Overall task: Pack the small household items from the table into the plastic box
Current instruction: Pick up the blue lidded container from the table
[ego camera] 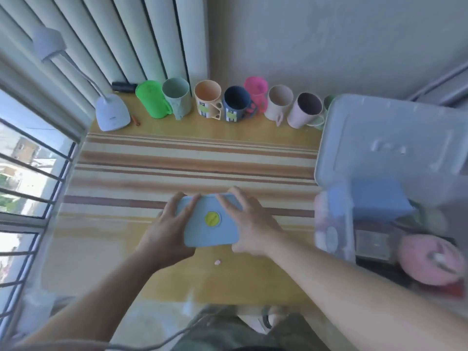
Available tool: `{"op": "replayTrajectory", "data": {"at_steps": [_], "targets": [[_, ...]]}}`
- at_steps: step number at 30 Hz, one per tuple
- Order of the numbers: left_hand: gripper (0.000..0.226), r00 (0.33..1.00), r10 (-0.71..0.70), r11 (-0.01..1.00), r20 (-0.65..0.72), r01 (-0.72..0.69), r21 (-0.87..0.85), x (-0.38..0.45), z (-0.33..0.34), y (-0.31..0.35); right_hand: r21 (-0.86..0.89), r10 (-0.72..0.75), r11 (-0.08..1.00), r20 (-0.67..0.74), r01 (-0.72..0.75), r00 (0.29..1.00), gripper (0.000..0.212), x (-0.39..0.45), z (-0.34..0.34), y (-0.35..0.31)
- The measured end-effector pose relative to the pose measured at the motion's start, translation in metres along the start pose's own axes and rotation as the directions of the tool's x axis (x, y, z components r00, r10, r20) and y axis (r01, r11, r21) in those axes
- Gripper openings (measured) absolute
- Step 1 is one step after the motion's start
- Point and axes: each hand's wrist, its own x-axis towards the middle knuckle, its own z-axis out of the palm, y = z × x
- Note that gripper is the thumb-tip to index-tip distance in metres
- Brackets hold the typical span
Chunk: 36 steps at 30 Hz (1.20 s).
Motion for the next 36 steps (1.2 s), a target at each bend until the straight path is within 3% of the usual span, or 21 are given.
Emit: {"op": "replayTrajectory", "data": {"at_steps": [4, 8, 13, 18, 21, 26, 32, 36], "targets": [[0.119, 0.975, 0.203, 0.979, -0.086, -0.201, 0.027, 0.028, -0.043, 0.097, 0.007, 0.033, 0.999, -0.236, -0.033, 0.971, 0.128, -0.077, -0.072, 0.047], [0.108, 0.881, 0.449, 0.893, -0.149, -0.444, 0.068, 0.052, -0.043, 0.223, 0.021, 0.135, 0.99, -0.426, -0.139, 0.895, 0.125, -0.179, -0.116, 0.124], [0.103, 0.795, 0.6, 0.799, -0.087, -0.6, 0.032, 0.061, 0.015, 0.367, 0.087, 0.277, 0.959, -0.49, -0.27, 0.827, 0.119, -0.301, -0.122, 0.236], [0.092, 0.837, 0.541, 0.827, -0.084, -0.547, -0.13, 0.088, 0.071, 0.478, 0.128, 0.291, 0.955, -0.557, -0.266, 0.778, 0.115, -0.353, -0.132, 0.338], [0.092, 0.876, 0.476, 0.864, -0.075, -0.482, -0.145, 0.105, 0.098, 0.51, 0.098, 0.259, 0.964, -0.531, -0.246, 0.807, 0.106, -0.353, -0.136, 0.38], [0.092, 0.937, 0.349, 0.929, -0.025, -0.35, -0.119, 0.112, 0.15, 0.514, 0.069, 0.29, 0.957, -0.289, -0.282, 0.912, 0.11, -0.332, -0.121, 0.417], [0.098, 0.961, 0.275, 0.958, 0.027, -0.271, -0.088, 0.125, 0.175, 0.513, 0.069, 0.32, 0.947, -0.242, -0.313, 0.916, 0.109, -0.316, -0.108, 0.428], [0.094, 0.961, 0.233, 0.969, 0.15, -0.243, 0.045, 0.127, 0.179, 0.519, 0.035, 0.387, 0.922, -0.159, -0.386, 0.908, 0.105, -0.311, -0.099, 0.435]]}}
